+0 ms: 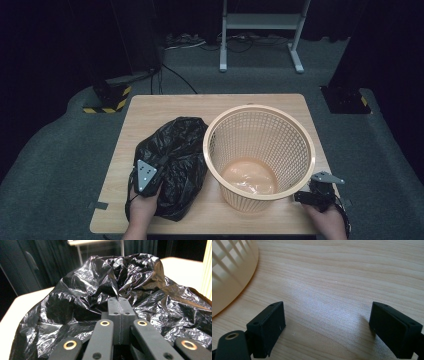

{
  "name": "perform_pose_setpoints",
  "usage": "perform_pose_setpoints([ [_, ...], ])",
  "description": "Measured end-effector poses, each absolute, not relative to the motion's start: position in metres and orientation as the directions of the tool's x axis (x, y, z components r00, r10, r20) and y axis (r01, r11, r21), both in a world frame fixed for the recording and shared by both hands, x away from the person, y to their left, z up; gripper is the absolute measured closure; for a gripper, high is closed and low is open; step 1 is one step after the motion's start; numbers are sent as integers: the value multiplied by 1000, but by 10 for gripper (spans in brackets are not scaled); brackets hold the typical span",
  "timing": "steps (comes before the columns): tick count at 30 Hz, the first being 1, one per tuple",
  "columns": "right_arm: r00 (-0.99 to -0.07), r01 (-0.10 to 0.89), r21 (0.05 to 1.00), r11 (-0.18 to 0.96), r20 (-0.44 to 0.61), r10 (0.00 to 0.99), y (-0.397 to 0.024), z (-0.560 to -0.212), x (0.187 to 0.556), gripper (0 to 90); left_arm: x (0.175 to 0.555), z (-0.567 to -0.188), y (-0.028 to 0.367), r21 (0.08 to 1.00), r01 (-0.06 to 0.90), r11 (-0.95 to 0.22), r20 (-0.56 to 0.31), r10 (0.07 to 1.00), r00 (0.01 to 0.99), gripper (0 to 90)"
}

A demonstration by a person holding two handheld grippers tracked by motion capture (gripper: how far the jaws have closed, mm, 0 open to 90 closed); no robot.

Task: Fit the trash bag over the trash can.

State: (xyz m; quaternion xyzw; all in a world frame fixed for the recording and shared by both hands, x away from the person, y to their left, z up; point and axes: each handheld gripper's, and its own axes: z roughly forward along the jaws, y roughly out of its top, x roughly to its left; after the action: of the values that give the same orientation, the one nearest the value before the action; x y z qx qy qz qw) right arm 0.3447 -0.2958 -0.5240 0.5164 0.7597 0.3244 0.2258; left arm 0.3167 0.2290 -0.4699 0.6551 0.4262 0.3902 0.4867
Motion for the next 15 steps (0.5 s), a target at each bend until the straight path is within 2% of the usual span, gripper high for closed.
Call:
perform_pose_setpoints([
  [10,-365,638,726,257,-8,931,-296,-524,345,128,300,-431,250,997,55,-60,41,956,292,895],
  [15,-365,638,726,256,-8,931,-296,-524,345,128,290,-410,257,999,-7,-41,41,959,281,895],
])
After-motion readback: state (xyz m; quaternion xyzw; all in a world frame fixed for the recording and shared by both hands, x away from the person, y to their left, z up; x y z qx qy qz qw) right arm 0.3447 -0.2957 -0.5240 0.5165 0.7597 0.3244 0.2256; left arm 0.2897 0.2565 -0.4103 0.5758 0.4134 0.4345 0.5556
